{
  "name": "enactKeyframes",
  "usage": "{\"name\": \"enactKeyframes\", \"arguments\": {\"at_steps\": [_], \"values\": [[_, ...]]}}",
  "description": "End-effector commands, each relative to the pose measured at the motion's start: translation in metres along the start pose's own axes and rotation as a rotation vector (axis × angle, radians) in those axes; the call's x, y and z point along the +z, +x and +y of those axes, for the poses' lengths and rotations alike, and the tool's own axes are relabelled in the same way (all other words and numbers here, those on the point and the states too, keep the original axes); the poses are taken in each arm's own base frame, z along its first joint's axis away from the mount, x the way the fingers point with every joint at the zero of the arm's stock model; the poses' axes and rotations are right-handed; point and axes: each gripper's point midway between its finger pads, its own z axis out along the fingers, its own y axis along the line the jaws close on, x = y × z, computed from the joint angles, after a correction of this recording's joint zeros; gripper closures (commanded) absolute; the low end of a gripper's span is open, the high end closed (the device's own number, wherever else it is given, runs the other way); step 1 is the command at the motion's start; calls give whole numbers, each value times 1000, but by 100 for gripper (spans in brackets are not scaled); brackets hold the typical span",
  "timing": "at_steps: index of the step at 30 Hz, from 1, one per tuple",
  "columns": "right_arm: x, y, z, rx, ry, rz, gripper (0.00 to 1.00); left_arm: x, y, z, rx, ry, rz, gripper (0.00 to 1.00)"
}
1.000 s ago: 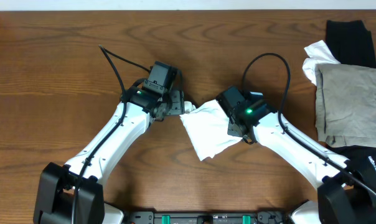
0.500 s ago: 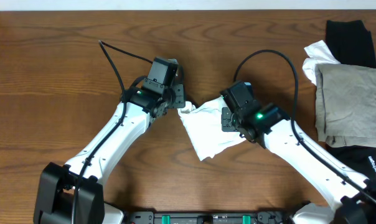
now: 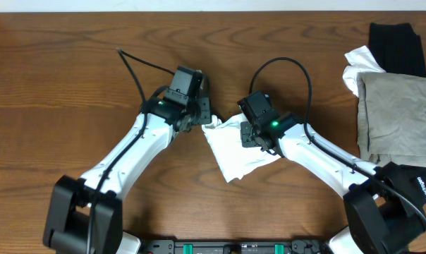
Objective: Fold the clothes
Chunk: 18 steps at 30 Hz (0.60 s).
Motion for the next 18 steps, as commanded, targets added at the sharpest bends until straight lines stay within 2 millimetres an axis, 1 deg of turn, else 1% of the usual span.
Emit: {"name": "enactKeyframes", "arguments": {"at_steps": [1, 6, 10, 13, 15, 18], "values": [[3, -1, -5, -1, 6, 5, 93, 13, 7, 0, -30, 10, 44, 70], [3, -1, -7, 3, 10, 9, 93, 22, 15, -3, -34, 38, 84, 71], [3, -1, -7, 4, 10, 9, 92, 23, 17, -7, -35, 62, 98, 71], [3, -1, -7, 3, 11, 11, 93, 22, 21, -5, -36, 52, 115, 72], [3, 0, -8, 3, 12, 13, 93, 22, 21, 2, -37, 13, 107, 75], [3, 1, -8, 2, 14, 16, 92, 18, 10, 18, -43, -63, 56, 76]]}}
